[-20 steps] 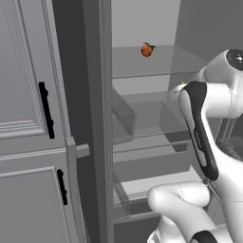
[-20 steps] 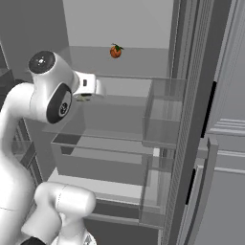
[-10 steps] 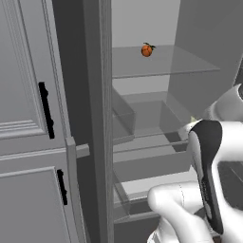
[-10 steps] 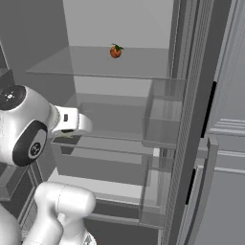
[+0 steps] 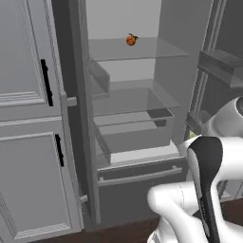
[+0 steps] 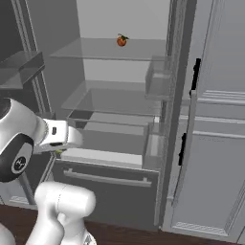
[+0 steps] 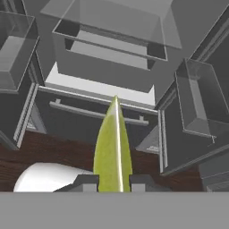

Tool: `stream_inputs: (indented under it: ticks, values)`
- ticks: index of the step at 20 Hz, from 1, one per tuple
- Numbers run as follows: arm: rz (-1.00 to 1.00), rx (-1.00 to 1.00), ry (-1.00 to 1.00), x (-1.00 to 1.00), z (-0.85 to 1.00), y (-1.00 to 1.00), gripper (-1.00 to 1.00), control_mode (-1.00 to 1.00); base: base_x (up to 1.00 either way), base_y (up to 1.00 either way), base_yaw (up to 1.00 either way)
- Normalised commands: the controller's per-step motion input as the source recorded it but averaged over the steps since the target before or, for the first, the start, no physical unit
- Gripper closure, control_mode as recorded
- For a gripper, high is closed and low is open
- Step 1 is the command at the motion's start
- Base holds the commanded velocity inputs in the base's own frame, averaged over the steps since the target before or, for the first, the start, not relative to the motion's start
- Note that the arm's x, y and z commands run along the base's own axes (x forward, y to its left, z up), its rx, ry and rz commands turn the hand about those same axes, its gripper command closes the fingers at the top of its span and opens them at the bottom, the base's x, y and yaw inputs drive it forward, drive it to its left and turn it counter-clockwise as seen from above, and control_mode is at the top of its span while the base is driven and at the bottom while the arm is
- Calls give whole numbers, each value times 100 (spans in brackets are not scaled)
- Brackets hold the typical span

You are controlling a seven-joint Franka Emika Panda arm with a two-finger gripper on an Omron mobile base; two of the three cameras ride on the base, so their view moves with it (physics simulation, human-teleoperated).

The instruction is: Grab a lemon wedge from the fridge and one ice cube from the ice bowl, and put them in the glass of lemonade.

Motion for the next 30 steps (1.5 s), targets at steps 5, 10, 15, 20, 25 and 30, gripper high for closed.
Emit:
stream_inputs:
  ticks: [5,10,15,20,25,30]
  values:
    - [0,0,0,0,0,0,100,100,-98,-94,-9]
    - [0,0,0,0,0,0,100,100,-60,-100,-14]
    - [0,0,0,0,0,0,100,100,-7,-99,-17]
    - [0,0,0,0,0,0,100,100,31,-86,-12]
    - [0,0,0,0,0,0,100,100,76,-33,-9]
    - [0,0,0,0,0,0,100,100,97,-4,-14]
